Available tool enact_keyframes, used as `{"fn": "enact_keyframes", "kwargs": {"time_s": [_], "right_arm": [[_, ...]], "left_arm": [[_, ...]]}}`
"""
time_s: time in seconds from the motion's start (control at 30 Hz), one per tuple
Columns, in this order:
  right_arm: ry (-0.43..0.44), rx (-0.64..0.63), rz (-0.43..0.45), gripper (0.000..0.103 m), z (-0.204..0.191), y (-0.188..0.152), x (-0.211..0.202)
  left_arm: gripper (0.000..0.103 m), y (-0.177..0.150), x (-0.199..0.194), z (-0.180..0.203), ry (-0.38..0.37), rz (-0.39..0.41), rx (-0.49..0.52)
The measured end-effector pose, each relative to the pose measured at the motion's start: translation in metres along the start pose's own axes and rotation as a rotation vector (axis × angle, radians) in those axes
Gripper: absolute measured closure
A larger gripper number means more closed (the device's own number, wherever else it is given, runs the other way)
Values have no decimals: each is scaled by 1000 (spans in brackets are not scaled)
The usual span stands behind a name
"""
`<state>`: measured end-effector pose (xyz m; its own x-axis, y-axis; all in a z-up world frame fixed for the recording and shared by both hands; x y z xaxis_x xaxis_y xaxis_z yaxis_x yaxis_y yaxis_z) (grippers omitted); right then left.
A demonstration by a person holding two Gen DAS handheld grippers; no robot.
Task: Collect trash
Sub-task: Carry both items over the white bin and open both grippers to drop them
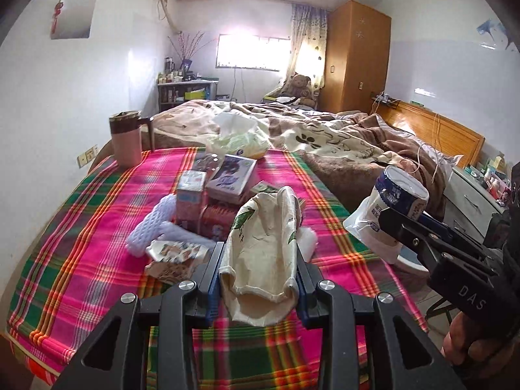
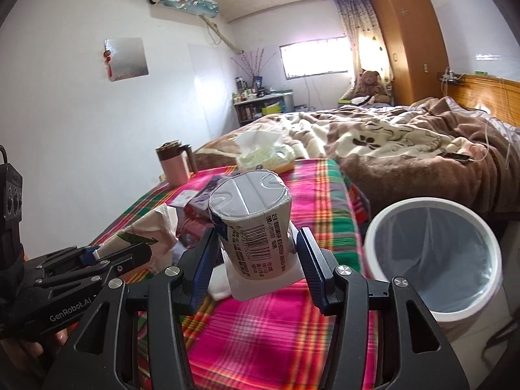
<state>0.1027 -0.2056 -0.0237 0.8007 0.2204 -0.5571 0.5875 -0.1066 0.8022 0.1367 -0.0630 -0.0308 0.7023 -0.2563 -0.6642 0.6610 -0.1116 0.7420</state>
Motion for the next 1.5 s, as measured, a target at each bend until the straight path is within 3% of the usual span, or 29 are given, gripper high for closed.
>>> {"fn": "enact_keyframes", "kwargs": {"time_s": [0.33,0.83,1.23,1.5], "right_arm": [[-113,76,46,51,55,8,-20],[-285,176,2,51,140,0,-18],[-343,223,-65,51,182,-11,-17],[-374,249,-119,51,204,-19,-10]], "left_arm": [[67,24,13,58,-68,14,79],[66,45,69,159,-237,-53,178],[66,43,112,225,-279,-124,267],[63,37,134,240,-284,-175,290]]}}
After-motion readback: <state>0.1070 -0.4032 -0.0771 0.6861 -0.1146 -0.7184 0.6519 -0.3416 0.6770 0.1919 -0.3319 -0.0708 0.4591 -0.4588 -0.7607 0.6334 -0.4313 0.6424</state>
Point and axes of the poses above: each gripper's, at about its wrist camera, not at the fingertips, and x roughly the way its jaws point, z to its right, y to its top, the point moved 9 cm from there along x, roughly the way its jaws point, and after that the axes turned 8 degrees about -z, right-handed, at the moved point
